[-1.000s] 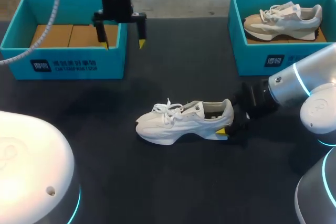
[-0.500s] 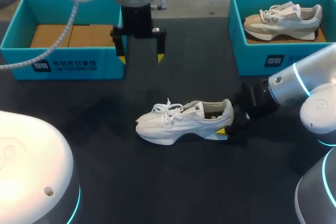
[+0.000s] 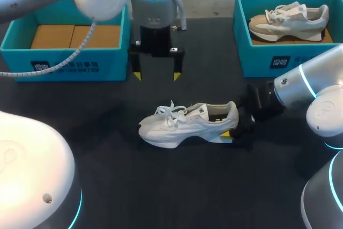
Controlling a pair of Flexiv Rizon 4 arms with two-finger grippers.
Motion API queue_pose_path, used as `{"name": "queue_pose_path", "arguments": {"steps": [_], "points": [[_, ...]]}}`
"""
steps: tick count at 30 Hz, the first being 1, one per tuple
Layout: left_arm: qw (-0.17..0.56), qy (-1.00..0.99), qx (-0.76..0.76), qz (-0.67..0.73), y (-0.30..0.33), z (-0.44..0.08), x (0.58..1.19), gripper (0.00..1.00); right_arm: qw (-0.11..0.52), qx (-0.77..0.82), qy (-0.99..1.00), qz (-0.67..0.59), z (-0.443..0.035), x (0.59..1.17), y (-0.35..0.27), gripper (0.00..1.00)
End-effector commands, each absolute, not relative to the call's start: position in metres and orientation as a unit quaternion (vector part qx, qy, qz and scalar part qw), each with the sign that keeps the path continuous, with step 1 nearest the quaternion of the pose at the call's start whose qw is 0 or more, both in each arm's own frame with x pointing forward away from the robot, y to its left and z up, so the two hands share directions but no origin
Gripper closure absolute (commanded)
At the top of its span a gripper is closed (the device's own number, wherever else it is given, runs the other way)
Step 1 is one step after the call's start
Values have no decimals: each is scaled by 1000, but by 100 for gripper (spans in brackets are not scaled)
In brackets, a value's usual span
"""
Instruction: Take the shoe out of the shoebox, open the shoe tongue, remove and reinsert the insole, then place the shoe into the shoebox
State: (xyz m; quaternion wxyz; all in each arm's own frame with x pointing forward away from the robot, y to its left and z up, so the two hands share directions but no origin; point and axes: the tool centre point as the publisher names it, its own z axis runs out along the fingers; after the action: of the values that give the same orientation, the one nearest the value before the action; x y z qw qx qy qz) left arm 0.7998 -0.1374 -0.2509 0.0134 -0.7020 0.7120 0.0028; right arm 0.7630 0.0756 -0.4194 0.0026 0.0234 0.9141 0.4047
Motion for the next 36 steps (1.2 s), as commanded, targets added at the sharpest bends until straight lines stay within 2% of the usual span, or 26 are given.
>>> {"name": "queue_pose_path", "arguments": {"steps": [1,10,25,36], "points": [[13,712,-702,4,-138,-251,801,0,2,23,914,404,-420,763,77,100],[13,712,-702,4,-138,-251,801,0,2,23,914,404,-420,763,77,100],[-6,741,-671,-17,-179,-270,758,0,2,23,914,404,-420,763,77,100],[-24,743,-669,-9,-201,-295,750,0,2,23,914,404,-420,763,77,100]]}}
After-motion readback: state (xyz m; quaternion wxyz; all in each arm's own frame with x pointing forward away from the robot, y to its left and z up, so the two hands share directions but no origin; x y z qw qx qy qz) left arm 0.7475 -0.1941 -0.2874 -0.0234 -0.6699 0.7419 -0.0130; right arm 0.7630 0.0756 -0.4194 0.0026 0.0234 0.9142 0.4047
